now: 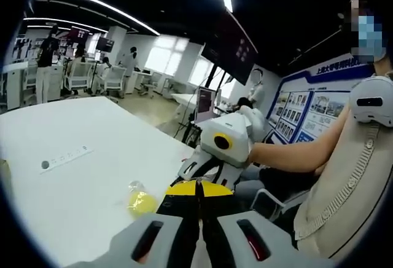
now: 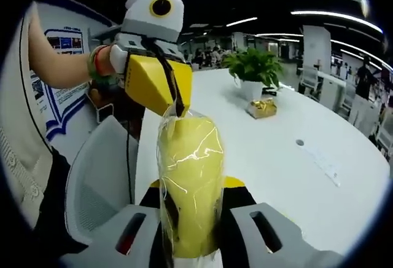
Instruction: Compare the silicone blocks by pressing each to a similar depth, holding the contact briefly, and releasing to observe deformation and rebound differences across the visible hardness samples.
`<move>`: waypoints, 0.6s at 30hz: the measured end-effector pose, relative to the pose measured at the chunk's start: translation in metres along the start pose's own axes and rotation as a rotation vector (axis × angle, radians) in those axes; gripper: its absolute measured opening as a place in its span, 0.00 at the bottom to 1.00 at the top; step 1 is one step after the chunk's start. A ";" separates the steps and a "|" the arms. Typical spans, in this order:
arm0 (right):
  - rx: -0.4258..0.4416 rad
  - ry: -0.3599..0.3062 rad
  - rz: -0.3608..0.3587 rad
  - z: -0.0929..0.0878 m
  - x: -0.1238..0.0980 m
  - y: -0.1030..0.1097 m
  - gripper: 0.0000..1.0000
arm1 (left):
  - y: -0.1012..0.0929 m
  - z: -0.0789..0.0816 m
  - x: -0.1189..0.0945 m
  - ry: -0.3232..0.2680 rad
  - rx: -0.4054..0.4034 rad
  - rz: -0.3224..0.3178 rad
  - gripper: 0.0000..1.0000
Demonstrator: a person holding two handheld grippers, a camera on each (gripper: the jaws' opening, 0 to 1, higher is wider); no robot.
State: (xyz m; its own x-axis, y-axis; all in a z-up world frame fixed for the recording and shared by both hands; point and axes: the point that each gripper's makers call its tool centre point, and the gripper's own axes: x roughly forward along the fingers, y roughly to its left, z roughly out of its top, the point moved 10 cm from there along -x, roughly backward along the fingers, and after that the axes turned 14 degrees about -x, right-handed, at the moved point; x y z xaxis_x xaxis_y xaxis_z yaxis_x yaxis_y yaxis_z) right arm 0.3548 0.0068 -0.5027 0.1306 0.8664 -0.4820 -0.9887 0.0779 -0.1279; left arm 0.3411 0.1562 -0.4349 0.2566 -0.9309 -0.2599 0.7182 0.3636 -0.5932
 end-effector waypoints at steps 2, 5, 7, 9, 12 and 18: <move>0.005 0.001 0.003 -0.001 0.001 0.001 0.18 | 0.000 -0.001 0.000 0.001 0.000 0.001 0.00; -0.001 0.002 -0.001 -0.001 0.001 0.001 0.20 | -0.001 -0.002 -0.001 0.002 -0.004 0.000 0.00; 0.000 0.005 -0.001 -0.001 0.002 0.001 0.23 | -0.001 -0.002 -0.001 0.002 -0.009 -0.001 0.00; -0.001 0.008 -0.007 -0.002 0.002 0.001 0.25 | -0.001 -0.002 -0.001 0.001 -0.011 0.000 0.00; -0.004 0.007 -0.010 -0.001 0.002 0.000 0.26 | -0.002 -0.002 -0.002 -0.001 -0.013 -0.004 0.00; -0.003 0.006 -0.010 -0.001 0.002 0.000 0.28 | -0.002 -0.002 -0.002 0.000 -0.013 -0.003 0.00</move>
State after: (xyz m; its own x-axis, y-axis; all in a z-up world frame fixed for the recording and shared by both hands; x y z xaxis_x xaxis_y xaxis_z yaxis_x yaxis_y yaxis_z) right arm 0.3551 0.0079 -0.5046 0.1404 0.8626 -0.4860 -0.9872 0.0844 -0.1355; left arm 0.3375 0.1579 -0.4350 0.2541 -0.9322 -0.2579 0.7109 0.3608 -0.6037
